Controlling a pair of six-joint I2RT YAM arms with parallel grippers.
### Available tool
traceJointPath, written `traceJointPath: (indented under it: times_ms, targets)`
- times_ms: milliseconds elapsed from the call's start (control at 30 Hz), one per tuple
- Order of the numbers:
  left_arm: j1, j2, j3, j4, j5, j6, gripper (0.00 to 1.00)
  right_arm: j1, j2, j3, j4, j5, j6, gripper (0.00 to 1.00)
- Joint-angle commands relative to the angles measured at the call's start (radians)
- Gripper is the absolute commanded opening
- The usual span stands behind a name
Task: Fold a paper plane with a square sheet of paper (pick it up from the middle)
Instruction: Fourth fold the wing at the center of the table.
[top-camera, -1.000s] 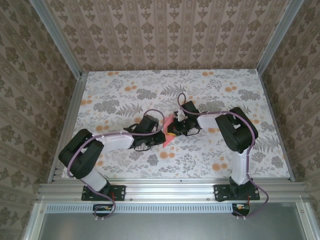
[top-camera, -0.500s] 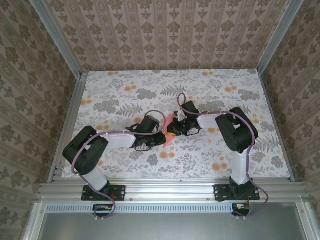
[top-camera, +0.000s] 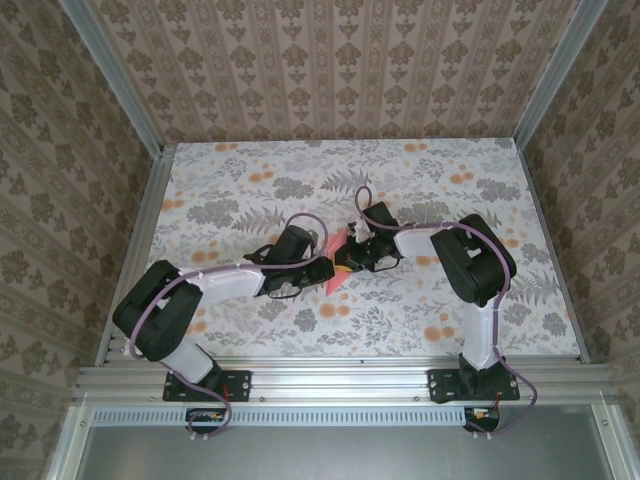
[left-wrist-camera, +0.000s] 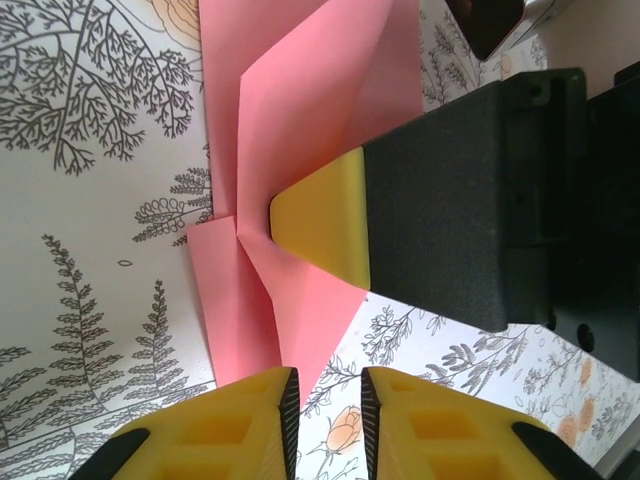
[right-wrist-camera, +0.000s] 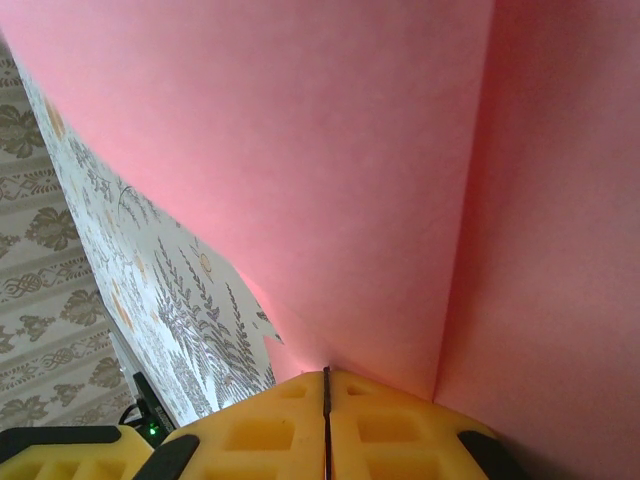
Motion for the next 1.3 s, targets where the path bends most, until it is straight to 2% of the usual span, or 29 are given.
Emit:
traceJointPath:
  times_ms: [0, 67, 333, 600, 833, 1267]
  targets:
    - [0.007, 0.023, 0.028, -0.020, 0.007, 0.024, 0.24, 0.004, 0.002, -0.009, -0.048, 0.066, 0.007, 0.10]
    - [0.006, 0.040, 0.029, -0.023, 0.002, 0.020, 0.27, 0.004, 0.001, -0.008, -0.047, 0.066, 0.007, 0.10]
    - [0.006, 0.086, 0.019, 0.010, 0.025, 0.020, 0.25, 0.004, -0.005, -0.010, -0.046, 0.065, 0.009, 0.10]
    - [0.006, 0.105, 0.012, 0.037, 0.054, 0.027, 0.11, 0.004, -0.018, -0.010, -0.048, 0.065, 0.010, 0.11]
    - [0.016, 0.110, -0.019, 0.022, 0.017, -0.010, 0.02, 0.004, -0.047, -0.008, -0.050, 0.055, 0.007, 0.14]
    - [0.027, 0.130, -0.038, -0.006, 0.002, -0.040, 0.00, 0.007, -0.102, -0.029, -0.009, 0.010, 0.019, 0.14]
